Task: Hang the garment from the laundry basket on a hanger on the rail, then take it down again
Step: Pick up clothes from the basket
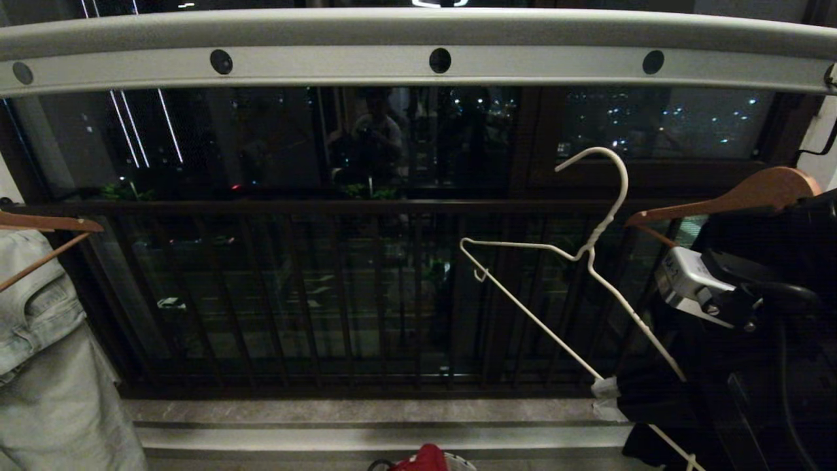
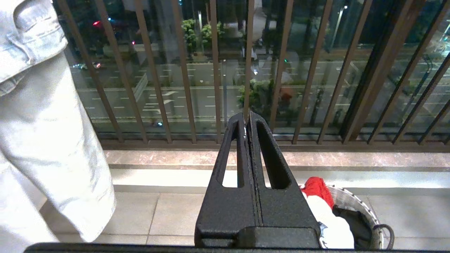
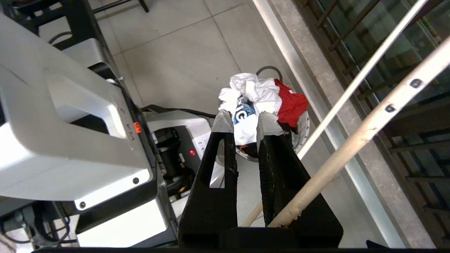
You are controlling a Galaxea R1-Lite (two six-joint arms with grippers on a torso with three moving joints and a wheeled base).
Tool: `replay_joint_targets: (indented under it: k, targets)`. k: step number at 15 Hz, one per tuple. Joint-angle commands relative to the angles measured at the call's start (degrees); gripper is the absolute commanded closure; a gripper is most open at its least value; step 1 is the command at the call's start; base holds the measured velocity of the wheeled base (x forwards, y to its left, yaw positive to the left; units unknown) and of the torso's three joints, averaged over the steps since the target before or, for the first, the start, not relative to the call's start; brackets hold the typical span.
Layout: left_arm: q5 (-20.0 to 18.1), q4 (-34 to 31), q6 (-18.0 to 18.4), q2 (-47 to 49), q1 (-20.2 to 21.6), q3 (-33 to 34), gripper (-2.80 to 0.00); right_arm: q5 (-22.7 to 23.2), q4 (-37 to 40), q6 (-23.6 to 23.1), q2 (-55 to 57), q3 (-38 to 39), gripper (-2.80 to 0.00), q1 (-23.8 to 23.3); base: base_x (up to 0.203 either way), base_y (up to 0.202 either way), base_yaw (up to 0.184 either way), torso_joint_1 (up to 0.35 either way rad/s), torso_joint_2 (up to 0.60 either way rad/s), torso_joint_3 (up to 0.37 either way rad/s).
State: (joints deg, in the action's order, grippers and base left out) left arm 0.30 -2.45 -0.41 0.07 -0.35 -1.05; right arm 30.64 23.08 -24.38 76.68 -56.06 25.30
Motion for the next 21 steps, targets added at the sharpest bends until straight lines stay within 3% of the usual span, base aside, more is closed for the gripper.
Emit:
replay_joint_targets:
  k: [1,21]
  targets:
    - [0.05,-0.01,-0.02,0.01,0.00,-0.01,0.00,0.12,0.08,-0.23,-0.13,0.25,0.00,0.02,0.000,0.000,0.000,-0.089,0.21,0.106]
    - [0.05,-0.01,-0.02,0.01,0.00,-0.01,0.00,0.11,0.03,-1.89,-2.50,1.05,0.00,0.10,0.000,0.000,0.000,-0.141,0.31,0.163]
